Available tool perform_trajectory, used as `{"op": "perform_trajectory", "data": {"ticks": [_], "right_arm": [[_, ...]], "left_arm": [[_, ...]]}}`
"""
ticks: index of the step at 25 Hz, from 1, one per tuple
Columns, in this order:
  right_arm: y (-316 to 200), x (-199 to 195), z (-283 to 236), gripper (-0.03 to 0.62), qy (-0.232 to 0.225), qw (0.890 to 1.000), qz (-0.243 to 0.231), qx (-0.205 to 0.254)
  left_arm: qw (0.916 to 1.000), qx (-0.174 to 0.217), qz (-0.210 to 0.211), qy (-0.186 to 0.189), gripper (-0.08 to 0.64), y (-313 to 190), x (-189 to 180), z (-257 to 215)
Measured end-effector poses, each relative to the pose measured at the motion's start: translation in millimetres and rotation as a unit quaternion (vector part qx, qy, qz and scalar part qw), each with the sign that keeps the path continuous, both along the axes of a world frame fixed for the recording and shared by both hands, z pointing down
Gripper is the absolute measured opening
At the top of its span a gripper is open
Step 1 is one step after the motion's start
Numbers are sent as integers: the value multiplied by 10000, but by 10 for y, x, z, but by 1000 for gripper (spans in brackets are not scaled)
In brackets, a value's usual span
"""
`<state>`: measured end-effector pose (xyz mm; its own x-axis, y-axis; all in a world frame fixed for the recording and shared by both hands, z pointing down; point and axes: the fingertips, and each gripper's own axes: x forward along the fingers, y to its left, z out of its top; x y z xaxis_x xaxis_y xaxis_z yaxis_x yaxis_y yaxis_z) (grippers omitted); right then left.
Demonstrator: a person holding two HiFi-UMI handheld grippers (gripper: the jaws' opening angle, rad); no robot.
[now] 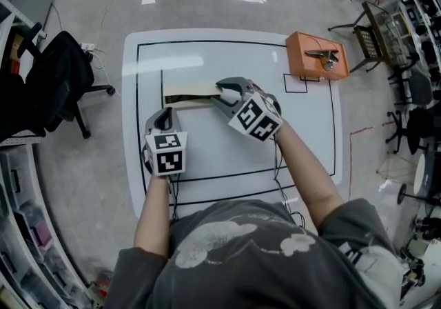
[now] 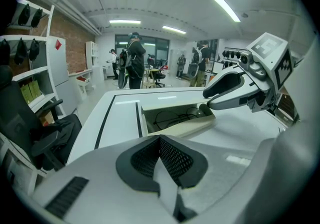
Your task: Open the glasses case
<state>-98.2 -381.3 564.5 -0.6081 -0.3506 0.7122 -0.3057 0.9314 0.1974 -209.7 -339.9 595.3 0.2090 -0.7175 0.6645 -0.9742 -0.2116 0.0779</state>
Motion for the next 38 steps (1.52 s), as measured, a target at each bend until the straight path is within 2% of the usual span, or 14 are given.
{"op": "perform_trajectory", "data": {"ticks": [3,9,20,23,25,28,34,38], "right_arm": [[-55,-9,-58,103,99,9998,-4,148],[-252,-11,-111,74,-48,9992,294,278],[-540,-10,-104,67,24,9940,948,547],[-537,3,-85,74,16,9936,1017,497],[-527,32,-72,123,23,9934,1056,454],[-482,92,-94,137,19,9927,1119,451],[-344,215,-326,132,-225,9897,1234,689],[-157,353,-540,87,-435,9868,1403,677]], "left_arm": [[10000,-1,0,4,2,3,-7,-5],[10000,-6,37,14,2,7,10,-9],[9999,9,75,75,2,-7,14,-6],[9999,18,73,85,2,-8,12,-3],[9999,44,56,132,2,-12,15,-16],[9998,108,37,162,2,3,16,-73],[9995,308,90,34,2,78,67,-296],[9990,448,81,-26,2,209,137,-494]]}}
